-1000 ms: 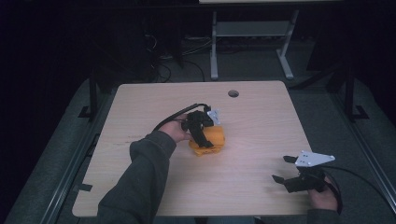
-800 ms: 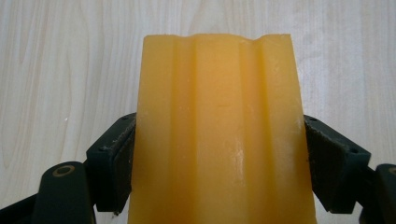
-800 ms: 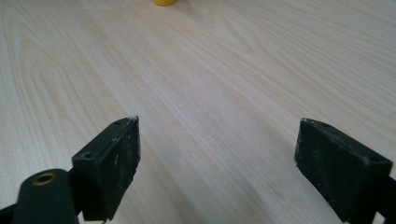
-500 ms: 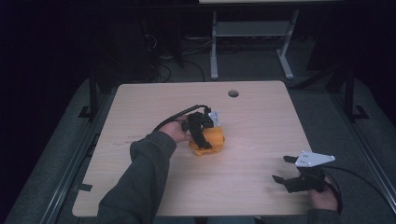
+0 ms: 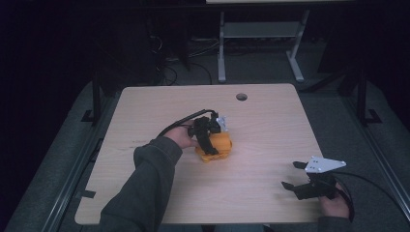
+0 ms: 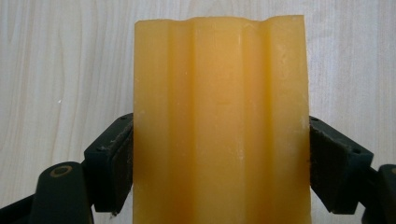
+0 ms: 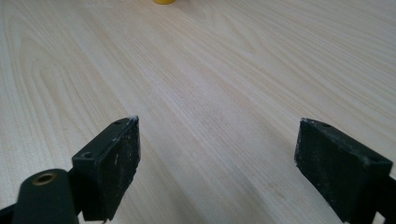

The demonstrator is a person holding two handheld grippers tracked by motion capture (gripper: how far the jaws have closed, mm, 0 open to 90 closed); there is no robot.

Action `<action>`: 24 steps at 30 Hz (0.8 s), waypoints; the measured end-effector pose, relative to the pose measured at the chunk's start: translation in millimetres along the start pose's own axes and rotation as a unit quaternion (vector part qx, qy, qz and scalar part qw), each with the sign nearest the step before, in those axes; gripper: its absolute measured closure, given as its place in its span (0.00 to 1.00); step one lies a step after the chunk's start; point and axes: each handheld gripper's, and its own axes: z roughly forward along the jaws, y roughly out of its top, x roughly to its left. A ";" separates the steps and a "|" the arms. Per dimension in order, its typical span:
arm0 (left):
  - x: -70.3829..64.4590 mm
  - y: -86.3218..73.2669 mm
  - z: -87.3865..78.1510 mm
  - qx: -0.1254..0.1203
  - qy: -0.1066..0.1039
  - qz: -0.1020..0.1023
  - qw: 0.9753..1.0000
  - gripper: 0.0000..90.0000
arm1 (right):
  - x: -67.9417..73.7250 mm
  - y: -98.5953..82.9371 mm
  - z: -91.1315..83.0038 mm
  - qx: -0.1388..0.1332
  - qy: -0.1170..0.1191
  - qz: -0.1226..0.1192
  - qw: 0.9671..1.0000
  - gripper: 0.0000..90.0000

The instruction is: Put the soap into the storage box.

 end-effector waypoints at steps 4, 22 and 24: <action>-0.2 -0.8 -1.4 -0.003 0.002 -0.002 1.000 0.22 | 0.1 -0.1 0.0 0.000 0.000 0.000 1.000 0.15; -0.1 -1.8 -3.0 -0.009 0.003 -0.004 1.000 0.22 | 1.0 0.2 1.2 0.003 0.001 0.002 1.000 0.15; 0.2 -1.9 -3.0 -0.009 0.003 -0.005 1.000 0.22 | 1.0 0.2 1.4 0.003 0.001 0.001 1.000 0.15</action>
